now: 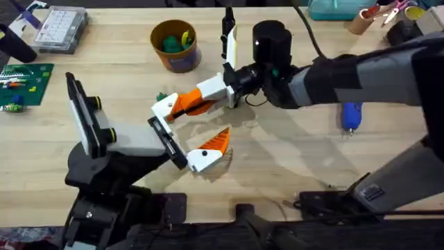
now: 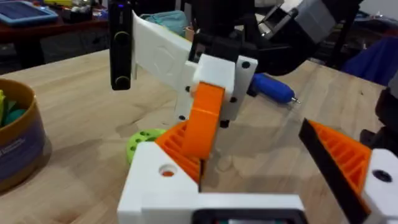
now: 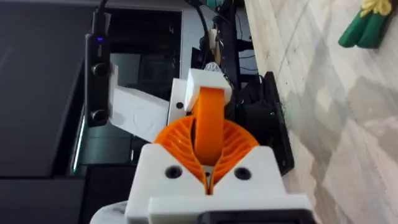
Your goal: Pick up the gripper from the table and insert it into the empty holder that is missing its gripper. Then pick up a screw, insert it into the mounting hole, and use the screwdriver to tighten it. Finally, clean up the table by picking up the vegetable and placing it into the bucket.
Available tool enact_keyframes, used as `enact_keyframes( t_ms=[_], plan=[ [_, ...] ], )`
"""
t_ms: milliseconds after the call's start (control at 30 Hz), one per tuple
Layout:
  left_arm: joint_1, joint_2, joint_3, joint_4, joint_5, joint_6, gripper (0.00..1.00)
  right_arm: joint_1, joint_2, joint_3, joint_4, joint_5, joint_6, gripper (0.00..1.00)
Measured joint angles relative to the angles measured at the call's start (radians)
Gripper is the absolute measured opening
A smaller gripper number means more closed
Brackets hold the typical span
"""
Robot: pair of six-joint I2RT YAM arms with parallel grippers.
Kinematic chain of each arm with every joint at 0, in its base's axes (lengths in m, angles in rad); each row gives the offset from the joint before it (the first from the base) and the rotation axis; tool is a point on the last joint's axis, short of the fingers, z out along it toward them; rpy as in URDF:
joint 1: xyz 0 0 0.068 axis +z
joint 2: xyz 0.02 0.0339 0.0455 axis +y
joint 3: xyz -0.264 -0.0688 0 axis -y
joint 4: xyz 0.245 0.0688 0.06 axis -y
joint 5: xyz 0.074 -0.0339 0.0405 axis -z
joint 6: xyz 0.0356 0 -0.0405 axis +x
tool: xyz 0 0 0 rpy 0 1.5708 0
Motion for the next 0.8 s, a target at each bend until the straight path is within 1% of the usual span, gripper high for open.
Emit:
enact_keyframes(
  t_ms=[800],
  plan=[
    [0.001,0.0,0.0,-0.001,0.019,0.0,0.987,-0.009,0.01,0.009,-0.005,-0.009,-0.012,0.017]
  ],
)
